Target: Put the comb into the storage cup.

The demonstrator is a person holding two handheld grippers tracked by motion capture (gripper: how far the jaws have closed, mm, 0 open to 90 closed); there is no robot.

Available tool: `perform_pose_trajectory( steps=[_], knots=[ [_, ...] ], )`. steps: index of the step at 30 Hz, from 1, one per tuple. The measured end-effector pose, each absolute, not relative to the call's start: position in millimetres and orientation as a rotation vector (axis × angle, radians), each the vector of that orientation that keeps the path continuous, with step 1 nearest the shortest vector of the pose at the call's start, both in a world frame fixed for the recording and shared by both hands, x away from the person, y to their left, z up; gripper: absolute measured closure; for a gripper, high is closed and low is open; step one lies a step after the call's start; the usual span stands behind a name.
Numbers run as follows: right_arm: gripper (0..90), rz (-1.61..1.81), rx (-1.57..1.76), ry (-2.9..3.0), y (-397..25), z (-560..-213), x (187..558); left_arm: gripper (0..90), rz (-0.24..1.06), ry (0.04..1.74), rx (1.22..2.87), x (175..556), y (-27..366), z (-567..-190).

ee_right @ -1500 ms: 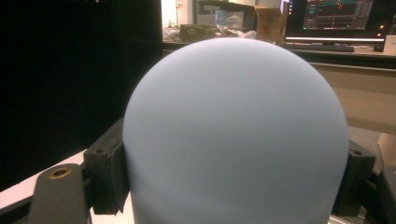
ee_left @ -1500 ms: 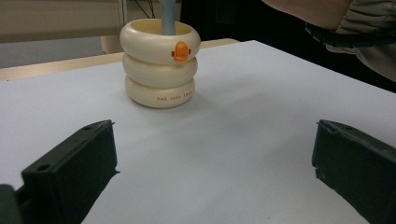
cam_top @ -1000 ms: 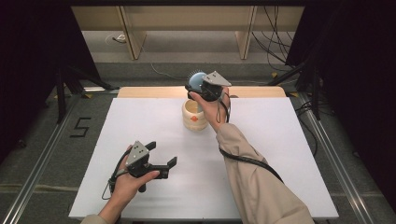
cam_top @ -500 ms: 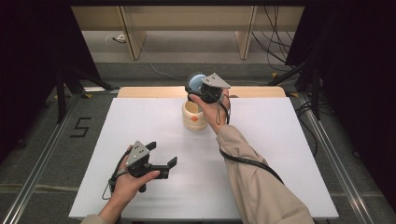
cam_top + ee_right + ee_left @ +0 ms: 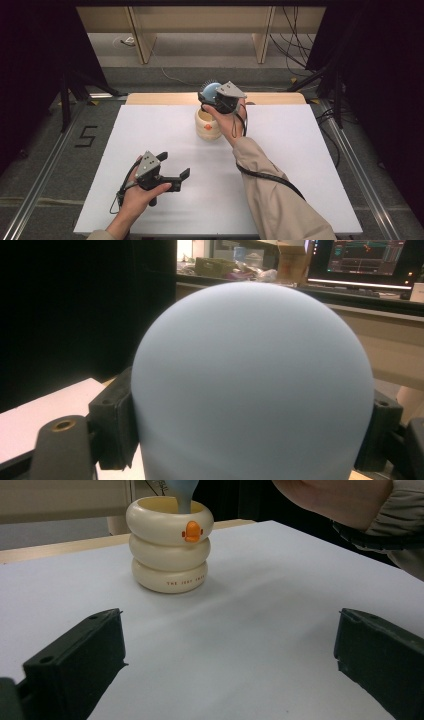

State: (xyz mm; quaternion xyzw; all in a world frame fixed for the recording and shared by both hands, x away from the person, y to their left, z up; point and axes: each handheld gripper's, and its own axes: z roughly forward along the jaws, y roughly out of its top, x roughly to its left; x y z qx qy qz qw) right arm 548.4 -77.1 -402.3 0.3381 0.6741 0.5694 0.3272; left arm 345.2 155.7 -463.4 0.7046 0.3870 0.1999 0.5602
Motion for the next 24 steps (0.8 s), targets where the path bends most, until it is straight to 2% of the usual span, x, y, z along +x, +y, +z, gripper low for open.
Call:
perform_pose_trajectory(
  steps=[24],
  knots=[
    [20.1,1.501,0.871,1.781,-95,-401,524,0.0,0.471,0.912,1.666,345,154,-464]
  ],
)
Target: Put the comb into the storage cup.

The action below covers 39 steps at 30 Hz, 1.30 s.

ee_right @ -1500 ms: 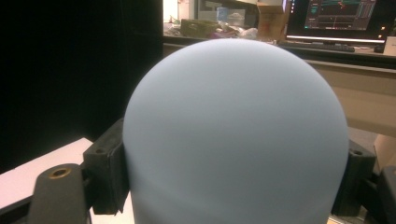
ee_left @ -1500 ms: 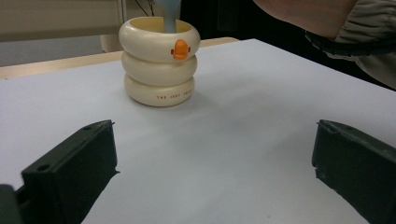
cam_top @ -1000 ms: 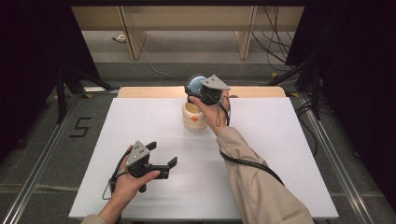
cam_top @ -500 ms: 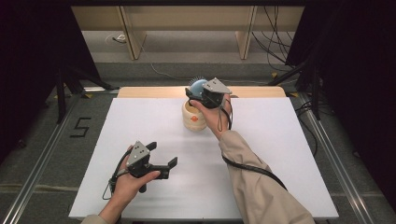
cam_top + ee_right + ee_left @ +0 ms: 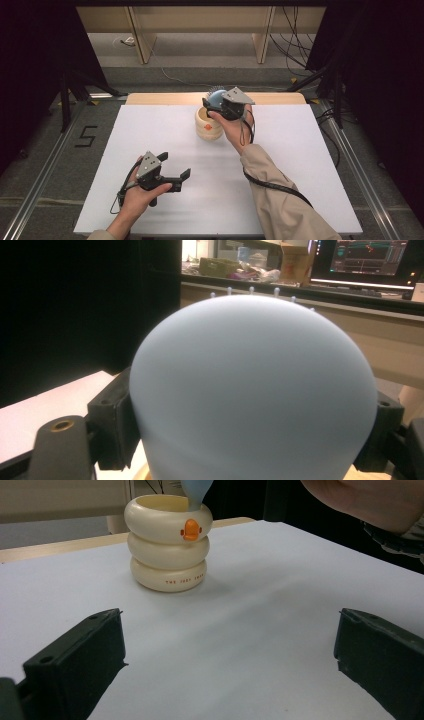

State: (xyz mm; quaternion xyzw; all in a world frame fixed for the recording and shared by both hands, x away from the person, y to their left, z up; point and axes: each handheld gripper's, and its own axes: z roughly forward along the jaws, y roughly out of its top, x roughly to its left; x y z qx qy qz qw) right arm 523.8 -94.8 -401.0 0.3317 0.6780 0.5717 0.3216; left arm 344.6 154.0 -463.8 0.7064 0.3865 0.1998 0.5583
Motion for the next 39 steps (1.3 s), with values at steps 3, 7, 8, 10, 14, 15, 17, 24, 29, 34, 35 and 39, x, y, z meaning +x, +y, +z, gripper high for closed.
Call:
perform_pose_trajectory(
  steps=[3,7,8,10,14,15,17,24,29,34,35,39],
  knots=[
    [20.2,1.510,0.874,1.781,-97,-402,520,0.0,0.472,0.914,1.666,345,154,-464],
    [20.0,1.513,0.875,1.785,-98,-402,517,0.0,0.472,0.913,1.667,345,154,-464],
    [19.9,1.516,0.874,1.786,-98,-402,516,0.0,0.472,0.913,1.667,345,154,-464],
    [19.8,1.515,0.872,1.790,-98,-403,515,0.0,0.471,0.914,1.667,345,154,-464],
    [19.5,1.517,0.871,1.793,-99,-403,513,0.0,0.471,0.913,1.666,345,154,-464],
    [19.4,1.519,0.873,1.795,-99,-403,513,0.0,0.472,0.913,1.665,345,154,-463],
    [19.2,1.517,0.873,1.802,-98,-403,512,0.0,0.472,0.913,1.666,345,154,-463],
    [18.0,1.516,0.881,1.815,-99,-405,508,0.0,0.473,0.915,1.666,345,155,-463],
    [17.6,1.509,0.887,1.830,-100,-405,506,0.0,0.474,0.916,1.664,345,155,-463],
    [16.0,1.499,0.891,1.850,-101,-405,505,0.0,0.474,0.916,1.665,345,155,-463],
    [15.9,1.500,0.896,1.854,-102,-405,505,0.0,0.474,0.917,1.665,345,155,-463],
    [15.1,1.502,0.900,1.876,-102,-405,504,0.0,0.474,0.918,1.663,345,155,-463]
  ],
)
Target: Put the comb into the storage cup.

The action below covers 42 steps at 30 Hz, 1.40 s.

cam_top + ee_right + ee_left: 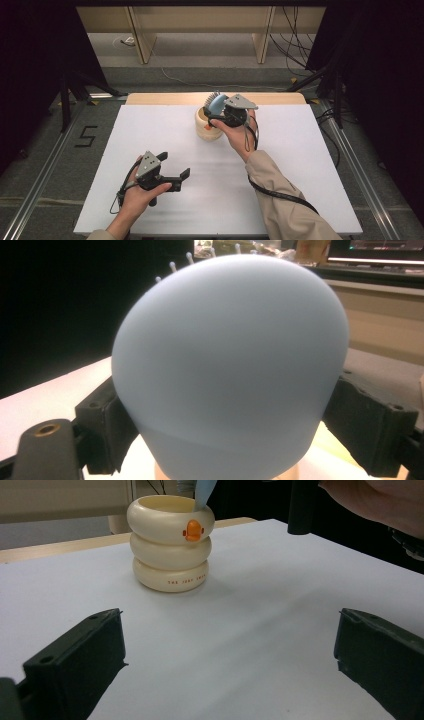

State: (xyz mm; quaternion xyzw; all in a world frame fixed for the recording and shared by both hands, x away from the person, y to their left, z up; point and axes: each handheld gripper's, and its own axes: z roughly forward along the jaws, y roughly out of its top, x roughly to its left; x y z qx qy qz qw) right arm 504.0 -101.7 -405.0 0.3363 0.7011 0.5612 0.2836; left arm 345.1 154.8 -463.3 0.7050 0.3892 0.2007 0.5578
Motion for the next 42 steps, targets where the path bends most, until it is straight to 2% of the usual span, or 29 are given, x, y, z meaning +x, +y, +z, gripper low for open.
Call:
perform_pose_trajectory(
  steps=[9,42],
  knots=[
    [10.3,1.480,0.905,1.917,-101,-404,502,0.0,0.476,0.920,1.665,346,156,-463],
    [4.8,1.472,0.836,1.971,-109,-400,488,0.0,0.477,0.924,1.667,346,156,-464]
  ],
)
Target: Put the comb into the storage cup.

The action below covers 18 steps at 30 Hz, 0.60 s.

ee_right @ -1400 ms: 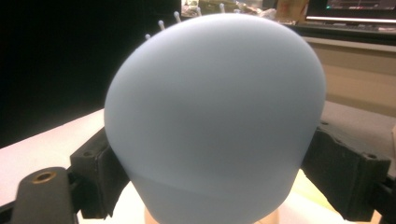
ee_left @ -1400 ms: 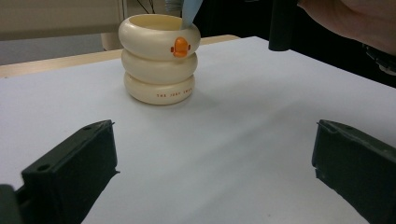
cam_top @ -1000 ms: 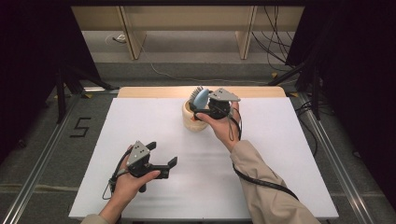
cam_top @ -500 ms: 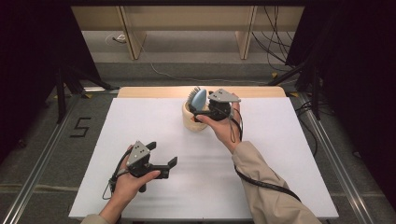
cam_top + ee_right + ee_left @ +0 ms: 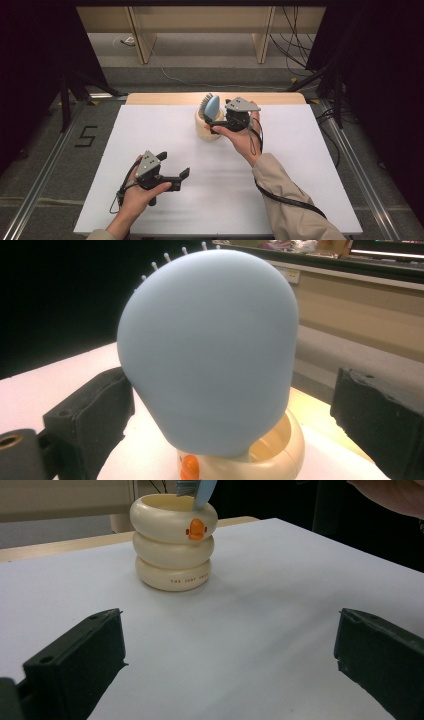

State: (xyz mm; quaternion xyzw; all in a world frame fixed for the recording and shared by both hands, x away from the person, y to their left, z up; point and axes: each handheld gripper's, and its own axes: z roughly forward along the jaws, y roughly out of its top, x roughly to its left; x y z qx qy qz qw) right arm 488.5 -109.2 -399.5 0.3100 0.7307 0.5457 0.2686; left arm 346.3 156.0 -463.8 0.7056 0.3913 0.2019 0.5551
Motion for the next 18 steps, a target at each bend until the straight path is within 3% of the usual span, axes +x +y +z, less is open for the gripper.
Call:
perform_pose_trajectory(
  steps=[18],
  knots=[
    [4.6,1.471,0.820,1.986,-118.5,-399.0,481.8,0.0,0.479,0.926,1.670,346.8,155.7,-464.3]
  ],
)
